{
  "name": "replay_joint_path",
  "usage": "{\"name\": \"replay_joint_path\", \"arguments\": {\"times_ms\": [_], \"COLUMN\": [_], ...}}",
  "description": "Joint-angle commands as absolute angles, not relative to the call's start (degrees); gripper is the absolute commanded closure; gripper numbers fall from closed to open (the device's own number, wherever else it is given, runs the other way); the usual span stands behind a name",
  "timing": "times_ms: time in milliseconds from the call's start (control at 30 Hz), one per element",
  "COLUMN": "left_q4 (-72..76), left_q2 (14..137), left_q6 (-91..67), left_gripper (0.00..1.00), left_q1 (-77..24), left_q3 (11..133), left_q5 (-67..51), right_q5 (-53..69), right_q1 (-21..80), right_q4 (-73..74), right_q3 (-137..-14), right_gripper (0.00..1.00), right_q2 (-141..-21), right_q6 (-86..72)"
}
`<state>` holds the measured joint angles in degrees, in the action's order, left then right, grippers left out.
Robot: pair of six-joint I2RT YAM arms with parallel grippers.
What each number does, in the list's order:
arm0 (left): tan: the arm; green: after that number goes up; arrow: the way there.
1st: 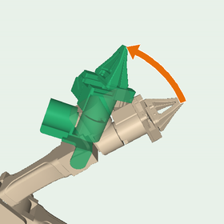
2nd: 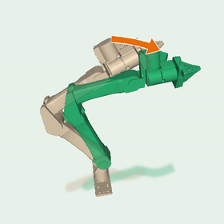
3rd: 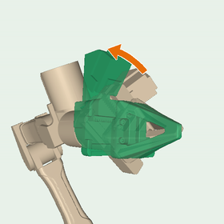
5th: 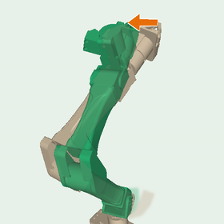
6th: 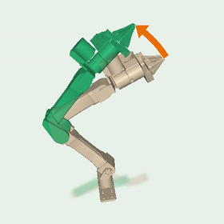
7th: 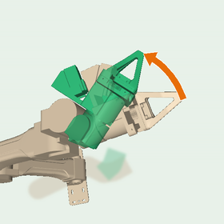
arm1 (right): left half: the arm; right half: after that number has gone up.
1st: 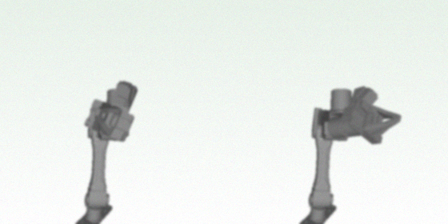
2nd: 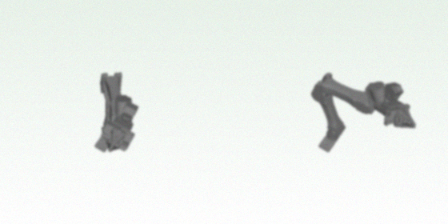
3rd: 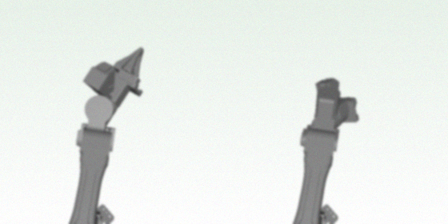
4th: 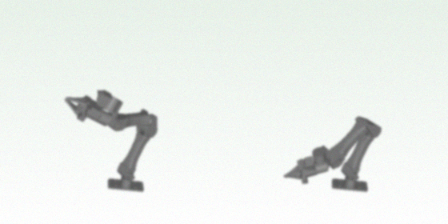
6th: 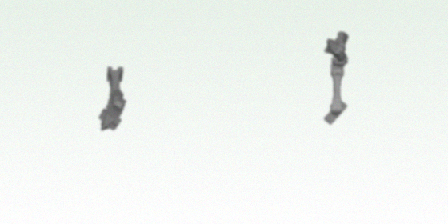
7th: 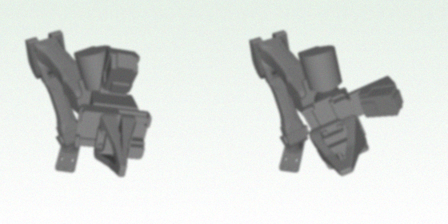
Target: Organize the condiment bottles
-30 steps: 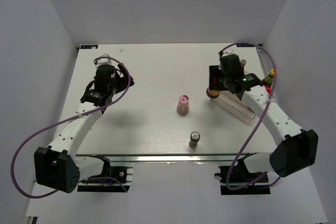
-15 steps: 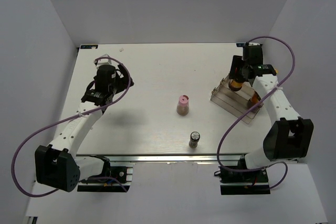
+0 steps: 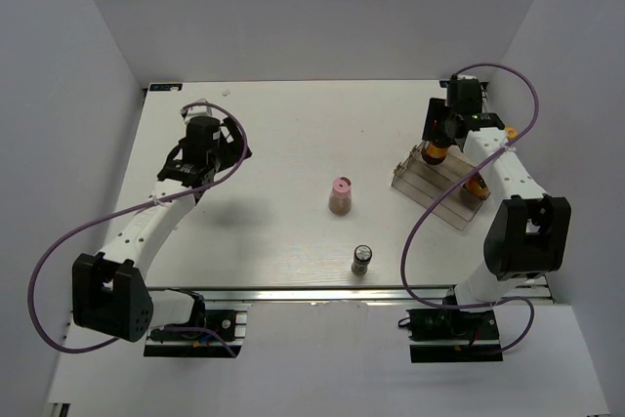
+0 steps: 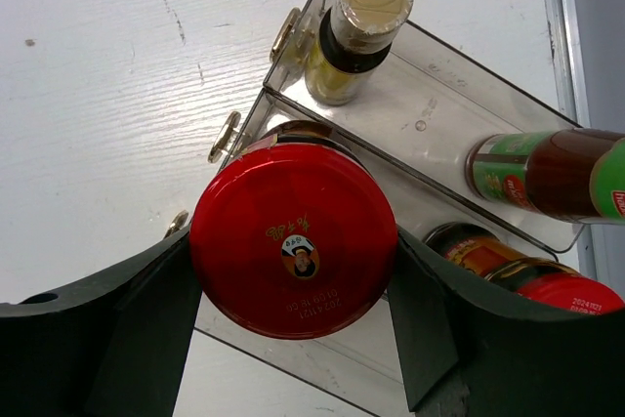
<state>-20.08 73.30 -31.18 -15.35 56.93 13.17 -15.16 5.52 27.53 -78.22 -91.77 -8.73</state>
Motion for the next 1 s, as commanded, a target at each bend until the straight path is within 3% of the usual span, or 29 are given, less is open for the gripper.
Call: {"name": "replay_joint_path", "arguments": {"times_ms": [0, 300, 500, 600, 833, 900, 967], "left_q4": [-19.2, -19.4, -19.3, -19.3, -19.5, -19.7, -19.7], "left_q2": [73.5, 74.8, 74.9, 74.8, 74.4, 74.3, 73.9], "left_q6": [-30.6, -30.5, -30.6, -30.6, -30.7, -30.7, -30.7], "left_gripper": [0.02, 0.02, 0.02, 0.02, 0.02, 0.02, 0.02], "left_q1": [-15.5, -15.5, -15.5, -15.6, -15.5, -15.5, -15.5], "left_q3": [59.4, 60.2, 60.1, 60.1, 59.9, 59.9, 59.8], "left_q5": [14.2, 14.1, 13.4, 13.4, 13.4, 13.4, 13.4], "right_q5": [-16.1, -14.7, -14.9, -14.4, -14.3, -14.4, -14.2], "right_q1": [5.0, 5.0, 5.0, 5.0, 5.0, 5.0, 5.0], "right_q4": [20.2, 17.8, 17.6, 17.5, 18.3, 19.3, 19.9], "right_q3": [-81.3, -74.7, -74.9, -75.1, -75.6, -76.0, -76.4], "right_gripper": [0.87, 0.73, 0.70, 0.60, 0.18, 0.11, 0.11], "right_q2": [-90.8, -91.1, -93.8, -94.2, -93.8, -92.8, -91.7], "right_q6": [-9.4, -12.0, -13.1, -13.5, -13.4, -13.4, -12.7]}}
